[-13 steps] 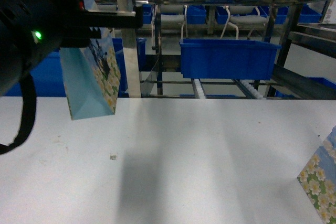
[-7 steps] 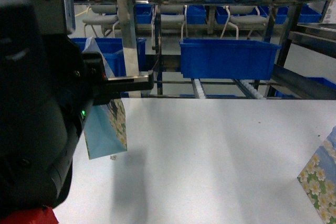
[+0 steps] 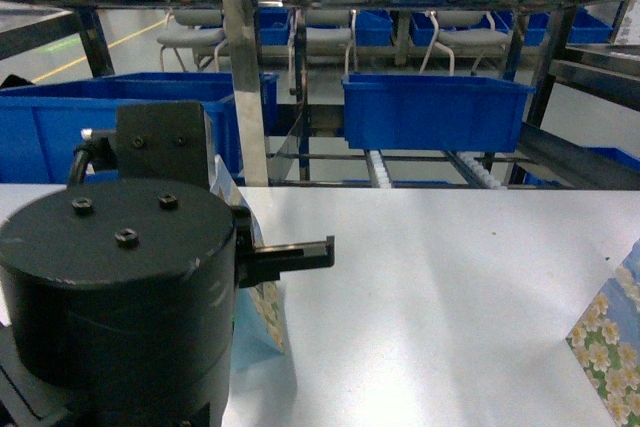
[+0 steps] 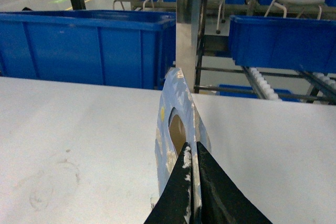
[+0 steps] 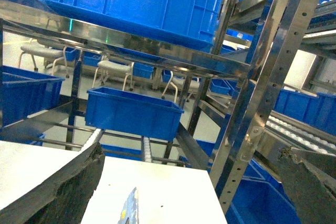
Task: Move flower gift bag to table near conveyor
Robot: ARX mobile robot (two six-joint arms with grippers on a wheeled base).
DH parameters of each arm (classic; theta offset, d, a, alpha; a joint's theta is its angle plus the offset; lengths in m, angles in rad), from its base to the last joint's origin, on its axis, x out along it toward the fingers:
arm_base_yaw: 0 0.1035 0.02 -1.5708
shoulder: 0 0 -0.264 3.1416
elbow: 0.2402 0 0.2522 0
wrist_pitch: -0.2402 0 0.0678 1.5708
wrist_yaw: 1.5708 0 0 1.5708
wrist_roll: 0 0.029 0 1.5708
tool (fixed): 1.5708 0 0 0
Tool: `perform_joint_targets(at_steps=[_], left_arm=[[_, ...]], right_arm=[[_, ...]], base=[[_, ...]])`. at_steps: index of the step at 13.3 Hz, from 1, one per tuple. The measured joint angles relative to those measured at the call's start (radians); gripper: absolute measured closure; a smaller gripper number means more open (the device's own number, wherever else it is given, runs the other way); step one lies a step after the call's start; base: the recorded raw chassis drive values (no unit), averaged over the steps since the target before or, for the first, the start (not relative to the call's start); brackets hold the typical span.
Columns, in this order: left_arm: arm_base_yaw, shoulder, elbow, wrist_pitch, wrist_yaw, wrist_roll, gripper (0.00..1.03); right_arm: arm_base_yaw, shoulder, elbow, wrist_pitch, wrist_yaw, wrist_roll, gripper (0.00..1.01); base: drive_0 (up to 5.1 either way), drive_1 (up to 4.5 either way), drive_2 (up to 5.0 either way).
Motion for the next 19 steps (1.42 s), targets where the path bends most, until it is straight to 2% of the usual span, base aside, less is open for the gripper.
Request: perform_joint_targets(at_steps=[4, 5, 6, 8, 12, 13, 17, 18, 19], left_arm=[[-0.005, 0.082, 0.019, 0.016, -0.015, -0.026, 1.01], [-0.004, 0.083, 0.019, 0.017, 0.011, -0.023, 1.01], [0.011, 0.06, -0.031, 0.0, 0.053, -0.017, 0.83], [0.041, 0.004, -0.067, -0.003, 0.075, -0.004, 0.59], [0.112, -0.18, -0.108, -0.002, 0.127, 0.058, 0.08], [0.13, -0.244, -0.127, -0.002, 0.14, 0.075, 0.04], [0.203, -0.554, -0.232, -0.007, 0.198, 0.135, 0.05], [0.223, -0.628, -0.254, -0.066, 0.201, 0.135, 0.05], [0.241, -0.723, -0.294, -0.173, 0.17, 0.129, 0.05]], right_arm=[[0.0, 0.0, 0.0, 0.0, 0.0, 0.0, 0.03], [0.0, 0.0, 0.0, 0.0, 0.0, 0.0, 0.03], [0.0, 0.0, 0.0, 0.0, 0.0, 0.0, 0.03], [0.0, 0.0, 0.0, 0.0, 0.0, 0.0, 0.03], [0.0, 0.0, 0.0, 0.0, 0.0, 0.0, 0.03], [0.0, 0.0, 0.0, 0.0, 0.0, 0.0, 0.03], [0.0, 0.0, 0.0, 0.0, 0.0, 0.0, 0.03], [0.0, 0.0, 0.0, 0.0, 0.0, 0.0, 0.03], [0.0, 0.0, 0.0, 0.0, 0.0, 0.0, 0.03]], base=[[0.0, 0.0, 0.0], [0.0, 0.0, 0.0], [0.0, 0.0, 0.0], [0.0, 0.0, 0.0], [0.0, 0.0, 0.0], [0.0, 0.0, 0.0], [0.0, 0.0, 0.0], [0.0, 0.0, 0.0], [0.0, 0.0, 0.0]])
